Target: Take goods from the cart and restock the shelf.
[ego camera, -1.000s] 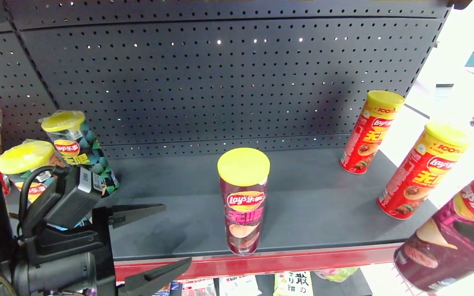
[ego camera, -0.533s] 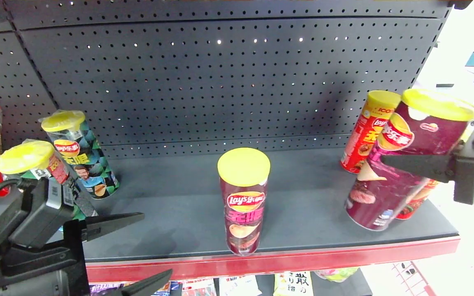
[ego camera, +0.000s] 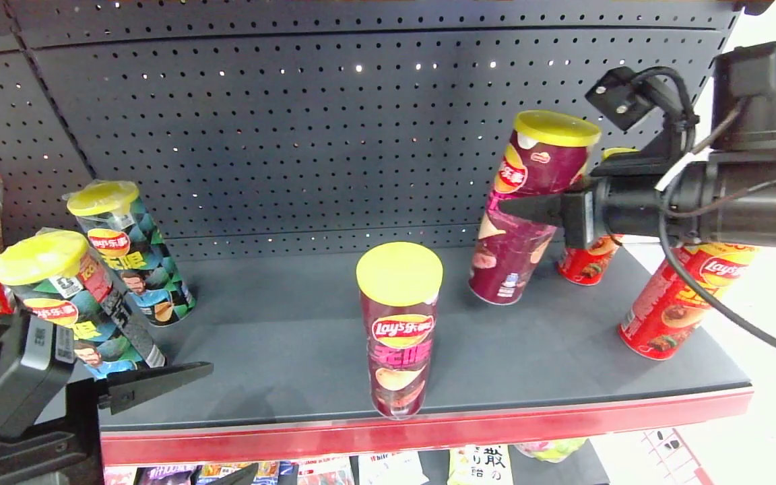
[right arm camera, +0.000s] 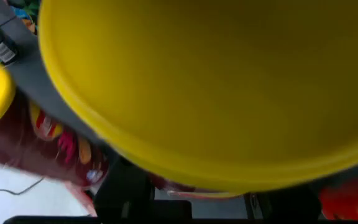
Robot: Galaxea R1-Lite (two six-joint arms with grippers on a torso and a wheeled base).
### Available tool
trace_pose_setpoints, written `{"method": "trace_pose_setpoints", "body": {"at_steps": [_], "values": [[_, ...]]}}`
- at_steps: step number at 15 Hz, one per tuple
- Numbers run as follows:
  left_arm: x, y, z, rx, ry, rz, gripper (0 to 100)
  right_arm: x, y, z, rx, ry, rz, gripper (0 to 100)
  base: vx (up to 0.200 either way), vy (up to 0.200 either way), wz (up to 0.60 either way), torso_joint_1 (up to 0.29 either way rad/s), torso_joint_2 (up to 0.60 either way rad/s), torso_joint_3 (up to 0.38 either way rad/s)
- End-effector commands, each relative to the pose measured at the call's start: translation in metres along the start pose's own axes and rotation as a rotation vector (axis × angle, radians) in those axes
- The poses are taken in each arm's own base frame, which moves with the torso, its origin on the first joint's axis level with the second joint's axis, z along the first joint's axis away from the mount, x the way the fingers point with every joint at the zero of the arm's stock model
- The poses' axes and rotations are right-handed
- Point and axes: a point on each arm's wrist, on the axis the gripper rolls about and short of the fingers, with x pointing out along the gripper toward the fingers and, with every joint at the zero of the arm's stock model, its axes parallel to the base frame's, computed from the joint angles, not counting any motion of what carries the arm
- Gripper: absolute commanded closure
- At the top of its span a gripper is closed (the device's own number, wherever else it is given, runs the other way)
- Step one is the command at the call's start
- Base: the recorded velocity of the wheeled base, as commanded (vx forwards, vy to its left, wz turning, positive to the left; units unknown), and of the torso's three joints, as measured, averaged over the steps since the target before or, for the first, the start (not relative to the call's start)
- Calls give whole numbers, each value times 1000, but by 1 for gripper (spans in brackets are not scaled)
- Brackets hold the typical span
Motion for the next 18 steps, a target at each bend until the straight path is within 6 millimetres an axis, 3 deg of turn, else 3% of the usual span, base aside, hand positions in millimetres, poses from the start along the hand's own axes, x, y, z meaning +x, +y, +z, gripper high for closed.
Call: {"method": "trace_pose_setpoints", "body": {"at_steps": [1, 6, 10, 18], "values": [[-1, 0, 0, 2, -6, 0, 0, 40, 5, -4, -5, 34, 32, 100, 0, 0, 0, 0, 0, 0], [-1, 0, -1, -1, 0, 1, 0, 75, 11, 1, -16, 27, 63, 100, 0, 0, 0, 0, 0, 0], [-1, 0, -1, -3, -1, 3, 0, 99, 14, -11, -18, 47, 79, 100, 0, 0, 0, 0, 0, 0], [-1, 0, -5, -9, 10, 3, 0, 122, 22, -19, -21, 67, 105, 100, 0, 0, 0, 0, 0, 0]]}}
